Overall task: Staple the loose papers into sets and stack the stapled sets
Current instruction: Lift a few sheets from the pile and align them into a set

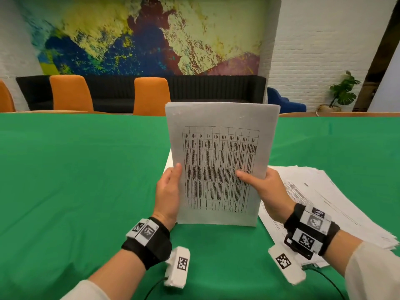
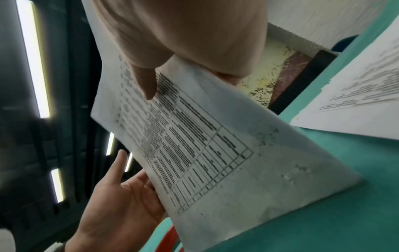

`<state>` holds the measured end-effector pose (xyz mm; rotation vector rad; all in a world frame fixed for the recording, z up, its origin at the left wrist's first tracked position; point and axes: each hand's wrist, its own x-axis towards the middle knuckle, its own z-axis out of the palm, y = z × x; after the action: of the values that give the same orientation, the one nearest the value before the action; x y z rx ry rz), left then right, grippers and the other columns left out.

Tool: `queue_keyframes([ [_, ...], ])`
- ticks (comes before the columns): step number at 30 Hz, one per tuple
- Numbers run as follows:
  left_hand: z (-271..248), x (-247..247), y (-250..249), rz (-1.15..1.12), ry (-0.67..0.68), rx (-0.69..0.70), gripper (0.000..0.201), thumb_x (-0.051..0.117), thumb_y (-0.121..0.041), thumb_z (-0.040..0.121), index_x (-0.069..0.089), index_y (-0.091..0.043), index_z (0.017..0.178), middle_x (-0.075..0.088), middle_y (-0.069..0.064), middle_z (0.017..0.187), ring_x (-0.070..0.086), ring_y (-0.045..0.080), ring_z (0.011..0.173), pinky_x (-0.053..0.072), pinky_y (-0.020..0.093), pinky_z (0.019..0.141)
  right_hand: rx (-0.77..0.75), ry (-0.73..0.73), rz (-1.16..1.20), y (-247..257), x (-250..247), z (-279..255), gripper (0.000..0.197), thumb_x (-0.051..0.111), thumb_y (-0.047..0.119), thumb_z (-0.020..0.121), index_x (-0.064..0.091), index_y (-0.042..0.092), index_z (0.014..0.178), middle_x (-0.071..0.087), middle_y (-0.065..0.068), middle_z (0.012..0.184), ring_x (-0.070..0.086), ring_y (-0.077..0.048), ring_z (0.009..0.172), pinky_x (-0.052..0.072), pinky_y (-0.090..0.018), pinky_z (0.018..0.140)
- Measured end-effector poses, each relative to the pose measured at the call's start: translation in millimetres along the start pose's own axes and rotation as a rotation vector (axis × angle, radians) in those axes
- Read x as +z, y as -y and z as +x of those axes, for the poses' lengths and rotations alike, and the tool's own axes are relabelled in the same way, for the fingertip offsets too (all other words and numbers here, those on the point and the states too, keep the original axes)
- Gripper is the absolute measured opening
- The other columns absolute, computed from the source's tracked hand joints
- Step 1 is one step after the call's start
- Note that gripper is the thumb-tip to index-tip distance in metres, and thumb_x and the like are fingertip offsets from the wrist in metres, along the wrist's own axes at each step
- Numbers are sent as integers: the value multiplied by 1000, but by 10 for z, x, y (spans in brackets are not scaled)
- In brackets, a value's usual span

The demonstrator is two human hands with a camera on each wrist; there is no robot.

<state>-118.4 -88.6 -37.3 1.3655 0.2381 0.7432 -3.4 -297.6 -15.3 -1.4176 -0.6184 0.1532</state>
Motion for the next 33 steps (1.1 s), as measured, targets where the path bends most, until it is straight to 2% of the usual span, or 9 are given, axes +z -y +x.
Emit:
queue_keyframes([
  [3, -26, 50, -11, 56, 19, 30, 66, 56, -72, 89, 67, -21, 129, 74, 1, 124, 68, 26, 119, 52, 60, 104, -21, -20, -18, 17, 28, -1, 34, 79, 30, 79, 74, 18, 110, 80, -2, 107, 76, -22, 101, 60, -49, 94],
  [8, 24, 89, -137, 212, 5, 138, 36, 60, -64, 87, 69, -39, 111, 77, -1, 109, 73, 30, 102, 59, 60, 90, -87, -103, -28, 115, 56, 27, 14, 76, 14, 91, 74, 20, 104, 80, 3, 100, 77, -16, 91, 64, -40, 85],
  [10, 54, 99, -261, 257, 21, 205, 31, 63, -60, 88, 68, -37, 108, 76, 1, 104, 72, 35, 95, 60, 63, 83, -128, -126, -46, 208, 54, 65, 18, 75, 16, 92, 71, 23, 108, 79, 5, 104, 76, -15, 94, 63, -37, 84],
  [12, 152, 116, -412, 239, 29, 252, 32, 66, -50, 91, 66, -28, 114, 77, 1, 107, 74, 30, 96, 61, 58, 86, -174, -128, -47, 354, 39, 153, 21, 73, 18, 94, 69, 27, 112, 78, 3, 109, 75, -18, 100, 62, -36, 84],
  [15, 363, 175, -605, 139, 30, 226, 27, 65, -28, 99, 59, -11, 119, 78, 8, 110, 76, 26, 98, 62, 49, 88, -188, -117, -17, 576, 27, 303, 16, 69, 16, 97, 71, 21, 112, 79, -3, 108, 77, -23, 98, 64, -42, 82],
  [18, 475, 260, -713, 96, 33, 208, 14, 60, -12, 103, 61, -7, 116, 78, 10, 109, 76, 27, 98, 62, 51, 88, -153, -103, 5, 699, 77, 396, 11, 65, 14, 100, 71, 16, 110, 79, -6, 104, 77, -26, 95, 65, -47, 82],
  [24, 424, 393, -820, 109, -21, 288, 19, 59, -22, 95, 62, -23, 113, 76, 0, 109, 74, 21, 102, 61, 51, 91, -203, -128, 27, 814, 166, 415, 13, 60, 15, 104, 67, 14, 114, 77, -11, 109, 77, -25, 97, 65, -40, 79],
  [29, 176, 353, -519, 209, 0, 245, 15, 58, -23, 103, 61, -33, 114, 75, -9, 111, 73, 12, 102, 61, 49, 93, -113, -135, 70, 570, 204, 265, 17, 58, 12, 104, 71, 15, 115, 80, -1, 105, 77, -17, 97, 64, -31, 79],
  [33, 250, 334, -591, 291, -62, 321, 11, 66, -33, 100, 67, -30, 110, 77, -11, 102, 73, 8, 94, 62, 47, 88, -119, -143, 73, 610, 175, 295, 15, 62, 14, 103, 72, 16, 113, 80, -2, 107, 77, -21, 99, 64, -36, 81],
])
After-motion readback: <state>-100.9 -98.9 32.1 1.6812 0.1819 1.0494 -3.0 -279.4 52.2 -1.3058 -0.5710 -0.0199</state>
